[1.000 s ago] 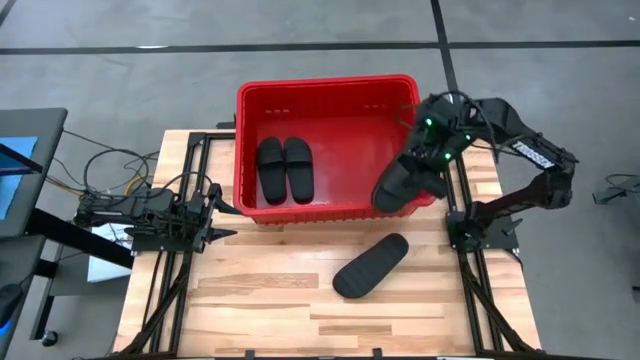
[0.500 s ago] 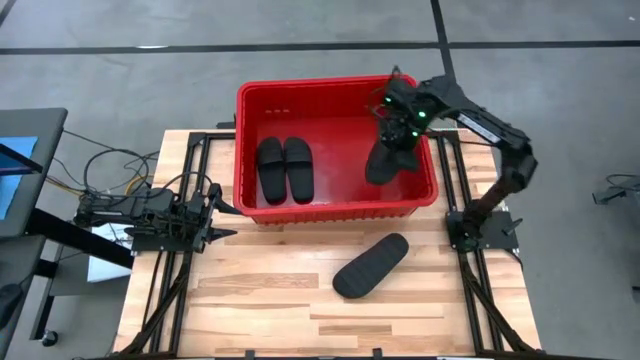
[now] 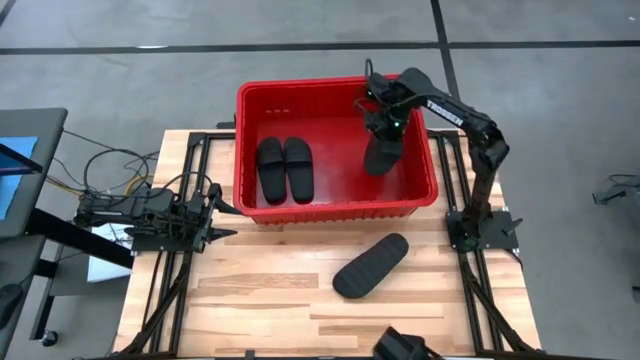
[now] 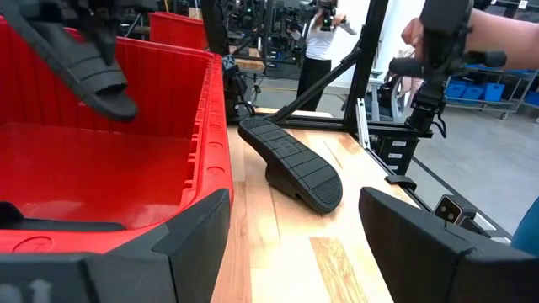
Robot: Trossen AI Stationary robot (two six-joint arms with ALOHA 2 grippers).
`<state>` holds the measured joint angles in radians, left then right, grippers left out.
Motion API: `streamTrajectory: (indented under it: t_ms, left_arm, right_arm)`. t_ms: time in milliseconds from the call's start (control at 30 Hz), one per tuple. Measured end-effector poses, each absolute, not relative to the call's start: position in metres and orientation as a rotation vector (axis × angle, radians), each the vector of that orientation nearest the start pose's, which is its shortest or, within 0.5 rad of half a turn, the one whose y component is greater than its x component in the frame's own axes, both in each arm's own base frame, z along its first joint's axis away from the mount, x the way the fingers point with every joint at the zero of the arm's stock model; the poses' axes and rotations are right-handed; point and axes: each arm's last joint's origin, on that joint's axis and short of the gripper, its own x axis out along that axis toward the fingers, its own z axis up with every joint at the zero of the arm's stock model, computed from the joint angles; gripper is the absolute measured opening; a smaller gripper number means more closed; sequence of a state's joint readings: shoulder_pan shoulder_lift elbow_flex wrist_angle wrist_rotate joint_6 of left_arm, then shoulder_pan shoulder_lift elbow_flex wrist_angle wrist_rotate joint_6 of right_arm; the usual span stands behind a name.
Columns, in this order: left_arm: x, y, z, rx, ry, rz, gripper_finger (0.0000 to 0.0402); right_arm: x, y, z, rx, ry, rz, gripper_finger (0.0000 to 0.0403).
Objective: Pick and place slides into bin
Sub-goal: Put the black slides into the red bin
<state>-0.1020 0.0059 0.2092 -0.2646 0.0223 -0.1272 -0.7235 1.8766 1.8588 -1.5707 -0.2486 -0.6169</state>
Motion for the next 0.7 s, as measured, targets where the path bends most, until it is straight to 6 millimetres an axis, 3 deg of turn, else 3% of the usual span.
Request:
streamTrajectory:
  t_ms: [467, 700]
  left_arm:
    - [0.080, -0.009, 0.207, -0.125, 0.069, -0.120, 0.0258]
    - [0.080, -0.009, 0.207, -0.125, 0.069, -0.121, 0.0258]
  right_arm:
    - [0.287, -0.248, 0.247, 0.328, 1.571, 0.171, 0.0000]
    - [0.292, -0.255, 0.224, 0.375, 1.613, 0.195, 0.0000]
